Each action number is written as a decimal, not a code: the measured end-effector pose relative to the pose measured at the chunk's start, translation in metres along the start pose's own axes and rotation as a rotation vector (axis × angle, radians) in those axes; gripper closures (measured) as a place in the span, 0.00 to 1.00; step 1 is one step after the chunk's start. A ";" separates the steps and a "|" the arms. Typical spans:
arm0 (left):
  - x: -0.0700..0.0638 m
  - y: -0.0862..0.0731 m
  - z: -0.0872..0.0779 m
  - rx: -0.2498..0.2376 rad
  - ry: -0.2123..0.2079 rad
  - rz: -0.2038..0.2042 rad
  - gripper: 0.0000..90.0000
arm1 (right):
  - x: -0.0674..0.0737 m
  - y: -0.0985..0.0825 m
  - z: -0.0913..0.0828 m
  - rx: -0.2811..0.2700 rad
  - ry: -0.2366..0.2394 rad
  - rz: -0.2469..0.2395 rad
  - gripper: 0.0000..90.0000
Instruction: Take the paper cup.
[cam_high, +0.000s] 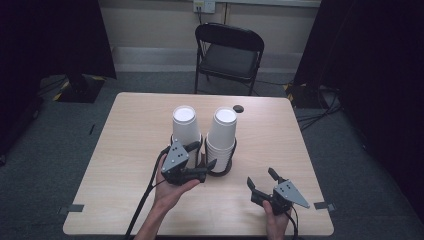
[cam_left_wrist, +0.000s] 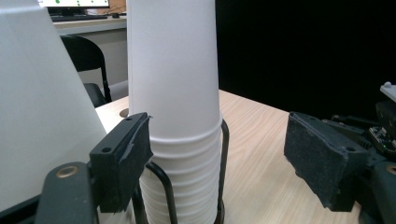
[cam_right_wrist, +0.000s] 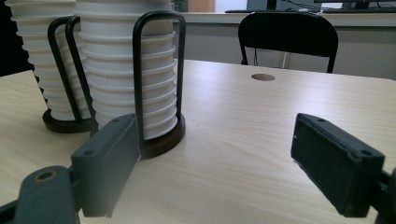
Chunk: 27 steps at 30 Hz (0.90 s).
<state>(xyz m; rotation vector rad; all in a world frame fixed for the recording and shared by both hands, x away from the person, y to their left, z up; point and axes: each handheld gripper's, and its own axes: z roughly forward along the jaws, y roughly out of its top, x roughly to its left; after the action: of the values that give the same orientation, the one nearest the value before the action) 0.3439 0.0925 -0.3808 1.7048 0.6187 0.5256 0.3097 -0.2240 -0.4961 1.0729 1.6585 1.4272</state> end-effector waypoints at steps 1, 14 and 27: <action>0.000 0.001 0.001 0.000 0.004 0.006 0.25 | 0.000 0.000 0.000 0.001 0.000 0.000 0.17; 0.002 0.027 0.013 -0.011 0.002 0.051 0.25 | 0.000 0.000 0.000 0.005 0.002 -0.001 0.17; 0.009 0.044 0.024 -0.034 0.010 0.026 0.22 | 0.000 0.000 0.001 0.006 0.003 -0.001 0.17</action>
<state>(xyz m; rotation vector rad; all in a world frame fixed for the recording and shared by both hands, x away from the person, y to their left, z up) 0.3711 0.0731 -0.3428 1.6807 0.5920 0.5604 0.3102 -0.2238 -0.4960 1.0728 1.6664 1.4249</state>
